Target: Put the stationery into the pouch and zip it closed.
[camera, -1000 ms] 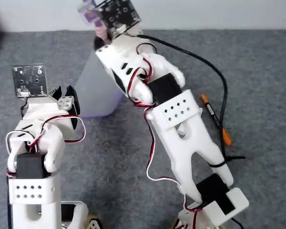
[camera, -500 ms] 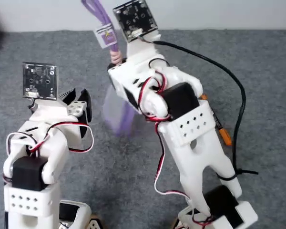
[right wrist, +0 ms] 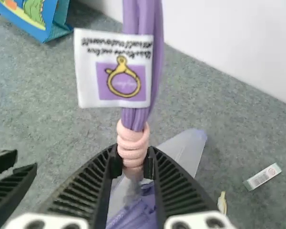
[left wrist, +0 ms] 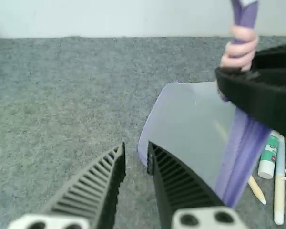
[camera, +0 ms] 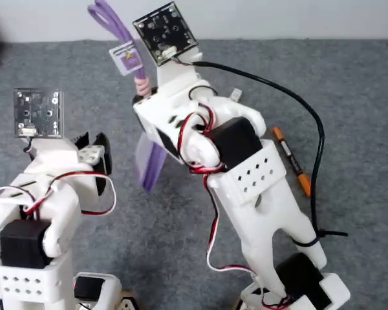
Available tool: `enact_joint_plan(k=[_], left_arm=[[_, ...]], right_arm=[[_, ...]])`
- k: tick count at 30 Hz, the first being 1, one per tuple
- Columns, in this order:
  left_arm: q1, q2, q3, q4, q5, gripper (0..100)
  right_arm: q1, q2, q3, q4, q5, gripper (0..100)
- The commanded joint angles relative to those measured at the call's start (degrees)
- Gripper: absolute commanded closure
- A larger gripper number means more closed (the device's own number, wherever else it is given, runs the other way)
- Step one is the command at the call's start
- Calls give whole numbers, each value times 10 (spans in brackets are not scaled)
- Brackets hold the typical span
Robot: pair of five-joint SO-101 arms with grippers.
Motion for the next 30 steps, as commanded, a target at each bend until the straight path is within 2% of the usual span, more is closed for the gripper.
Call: enact_joint_plan(k=[1, 6, 10, 20, 26, 30], left_arm=[[26, -9, -44, 30, 4, 924], [67, -9, -67, 74, 4, 924], [62, -9, -77, 94, 3, 924], [-65, -4, -71, 63, 4, 924], [-72, -4, 57, -17, 4, 924], [-64, -4, 210, -138, 5, 924]], right_arm=[[-19, -28, -15, 33, -8, 991], [-23, -28, -16, 44, -56, 991], [-22, -27, -24, -5, -71, 991], [-22, -28, -24, -36, -72, 991], [-24, -24, -25, -70, -72, 991], [-24, -22, -25, -131, -72, 991]])
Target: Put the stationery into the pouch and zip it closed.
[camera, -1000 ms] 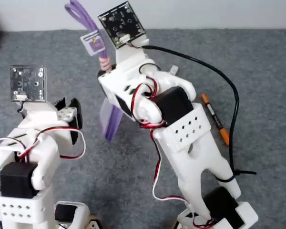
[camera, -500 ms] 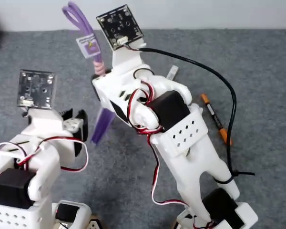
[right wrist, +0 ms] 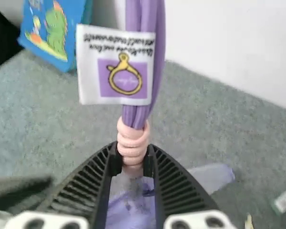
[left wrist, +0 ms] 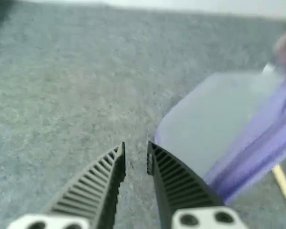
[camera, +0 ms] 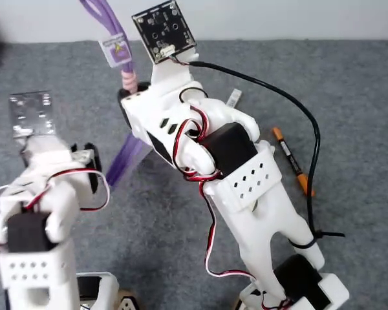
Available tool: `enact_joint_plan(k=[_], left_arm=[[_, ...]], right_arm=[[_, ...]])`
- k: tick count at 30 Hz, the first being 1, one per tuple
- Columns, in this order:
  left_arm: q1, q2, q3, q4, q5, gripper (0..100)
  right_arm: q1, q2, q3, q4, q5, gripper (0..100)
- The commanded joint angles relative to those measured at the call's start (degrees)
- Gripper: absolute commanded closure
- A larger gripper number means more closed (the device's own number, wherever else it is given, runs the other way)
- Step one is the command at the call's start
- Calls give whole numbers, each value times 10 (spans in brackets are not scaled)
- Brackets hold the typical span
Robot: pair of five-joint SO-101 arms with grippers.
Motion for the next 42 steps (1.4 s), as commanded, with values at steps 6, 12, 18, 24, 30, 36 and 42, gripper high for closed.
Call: enact_joint_plan(k=[6, 12, 18, 24, 30, 36, 42], left_arm=[[212, -8, 116, -135, 8, 967], [239, -8, 80, -127, 4, 985], [66, -28, 56, -97, 3, 985], [41, -135, 47, -45, -38, 986], [26, -238, 45, 4, -38, 986], [-91, -292, 45, 11, -55, 986], [-178, -311, 46, 11, -65, 986]], right_arm=[[-6, -14, -25, -75, -9, 991], [-7, -14, -25, -70, -10, 991], [-22, -14, -21, -27, -11, 991], [-29, -13, -20, -10, -11, 991], [-53, -16, 4, 0, -11, 991], [-116, -14, 14, 77, -18, 991], [-167, -13, 62, 106, -40, 991]])
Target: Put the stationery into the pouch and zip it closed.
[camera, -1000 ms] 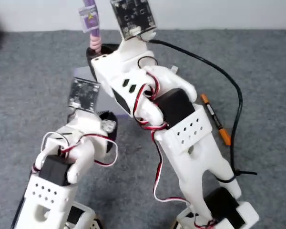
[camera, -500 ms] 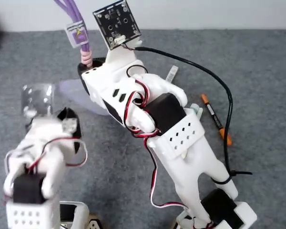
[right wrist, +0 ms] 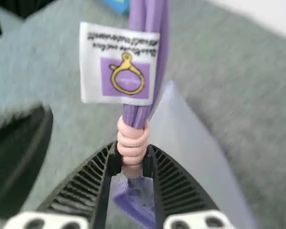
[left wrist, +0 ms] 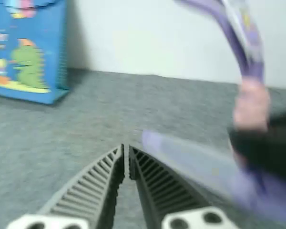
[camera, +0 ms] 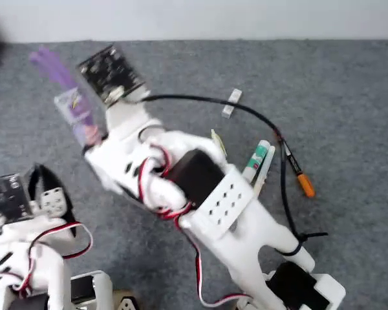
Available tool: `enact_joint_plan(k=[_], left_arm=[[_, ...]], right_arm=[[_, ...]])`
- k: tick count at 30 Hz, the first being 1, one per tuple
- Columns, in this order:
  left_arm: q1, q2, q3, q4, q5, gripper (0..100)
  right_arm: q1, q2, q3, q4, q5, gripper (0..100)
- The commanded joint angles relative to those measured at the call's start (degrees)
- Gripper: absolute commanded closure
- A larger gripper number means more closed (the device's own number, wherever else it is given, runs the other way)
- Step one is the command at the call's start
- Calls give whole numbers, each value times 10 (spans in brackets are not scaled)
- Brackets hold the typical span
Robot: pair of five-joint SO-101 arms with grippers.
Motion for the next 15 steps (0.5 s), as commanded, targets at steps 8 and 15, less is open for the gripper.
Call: enact_joint_plan(k=[8, 15], left_arm=[[18, -7, -30, 66, -28, 984], [110, -8, -32, 96, 19, 812]], right_arm=[[22, -18, 30, -7, -11, 991], [25, -18, 31, -12, -12, 991]])
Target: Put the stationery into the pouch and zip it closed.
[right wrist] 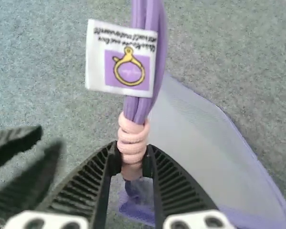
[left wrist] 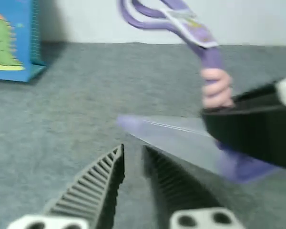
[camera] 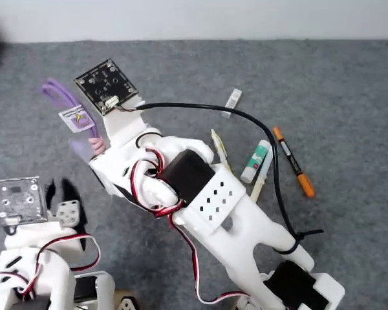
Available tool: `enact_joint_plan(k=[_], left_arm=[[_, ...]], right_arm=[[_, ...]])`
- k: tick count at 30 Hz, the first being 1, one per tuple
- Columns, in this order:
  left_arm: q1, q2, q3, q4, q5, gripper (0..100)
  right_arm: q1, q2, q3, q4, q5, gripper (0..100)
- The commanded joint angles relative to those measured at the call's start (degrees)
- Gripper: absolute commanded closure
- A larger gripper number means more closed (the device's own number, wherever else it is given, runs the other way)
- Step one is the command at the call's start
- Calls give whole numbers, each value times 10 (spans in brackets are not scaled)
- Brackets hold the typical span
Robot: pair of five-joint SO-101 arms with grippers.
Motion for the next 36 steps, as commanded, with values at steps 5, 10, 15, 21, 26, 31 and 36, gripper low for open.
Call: enact_joint_plan(k=[5, 10, 15, 21, 26, 31, 36], left_arm=[[62, 1, -29, 3, 44, 776], [98, 1, -28, 3, 44, 776], [95, 2, -9, -1, 41, 776], [65, 1, 38, -20, 15, 776], [68, 1, 80, -55, 15, 776], [75, 1, 90, -67, 15, 776], [85, 1, 91, -67, 14, 829]], right_arm=[[12, -19, -1, -29, -7, 991], [12, -19, -1, -29, -7, 991], [11, -20, -1, -29, -6, 991], [9, -22, -2, -23, -6, 991], [9, -40, -2, -23, -5, 991], [8, -44, -2, -12, -5, 991], [-11, -44, -2, 10, -6, 991]])
